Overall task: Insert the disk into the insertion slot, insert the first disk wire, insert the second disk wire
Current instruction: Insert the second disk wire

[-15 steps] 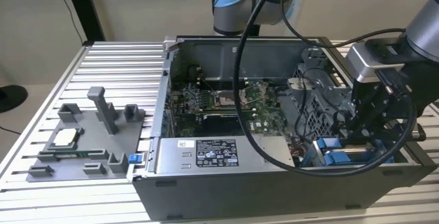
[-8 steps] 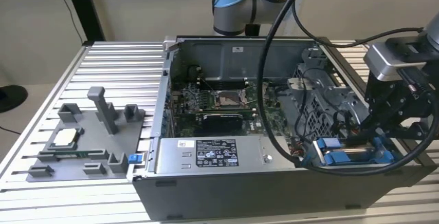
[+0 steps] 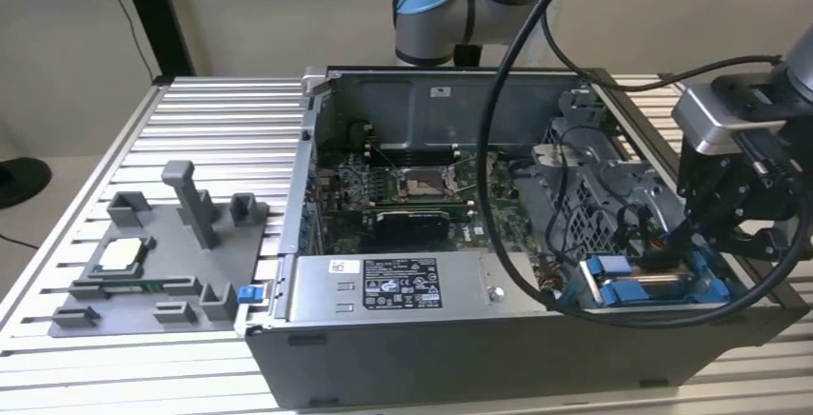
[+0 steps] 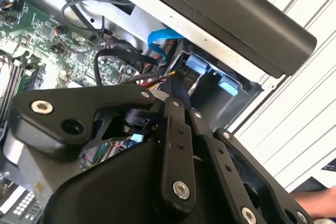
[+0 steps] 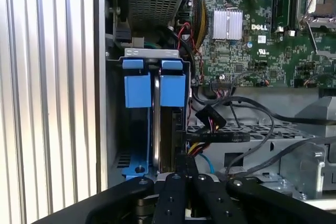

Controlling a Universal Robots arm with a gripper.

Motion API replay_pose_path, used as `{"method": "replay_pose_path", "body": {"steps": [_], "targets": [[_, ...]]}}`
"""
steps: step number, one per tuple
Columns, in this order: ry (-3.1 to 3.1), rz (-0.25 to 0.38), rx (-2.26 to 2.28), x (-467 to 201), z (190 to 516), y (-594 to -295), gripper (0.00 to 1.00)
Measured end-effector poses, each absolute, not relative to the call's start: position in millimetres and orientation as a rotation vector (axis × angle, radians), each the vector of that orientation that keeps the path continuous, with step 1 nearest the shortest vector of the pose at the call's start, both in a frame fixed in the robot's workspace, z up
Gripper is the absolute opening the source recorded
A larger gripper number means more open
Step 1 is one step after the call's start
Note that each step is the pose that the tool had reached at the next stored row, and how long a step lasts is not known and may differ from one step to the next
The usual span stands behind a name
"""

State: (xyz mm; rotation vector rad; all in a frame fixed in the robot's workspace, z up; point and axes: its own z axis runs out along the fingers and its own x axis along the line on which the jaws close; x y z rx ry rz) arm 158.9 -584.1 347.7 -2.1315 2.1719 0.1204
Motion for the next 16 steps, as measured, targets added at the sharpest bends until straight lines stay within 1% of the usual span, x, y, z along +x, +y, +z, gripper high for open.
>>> {"method": "replay_pose_path", "body": {"steps": [10,13,16], "targets": [[2.172,0.120,-2.132,159.1,335.8,-584.1,0.00],[2.171,0.124,-2.130,159.0,340.6,-584.1,0.00],[2.172,0.121,-2.131,159.1,354.7,-584.1,0.00]]}}
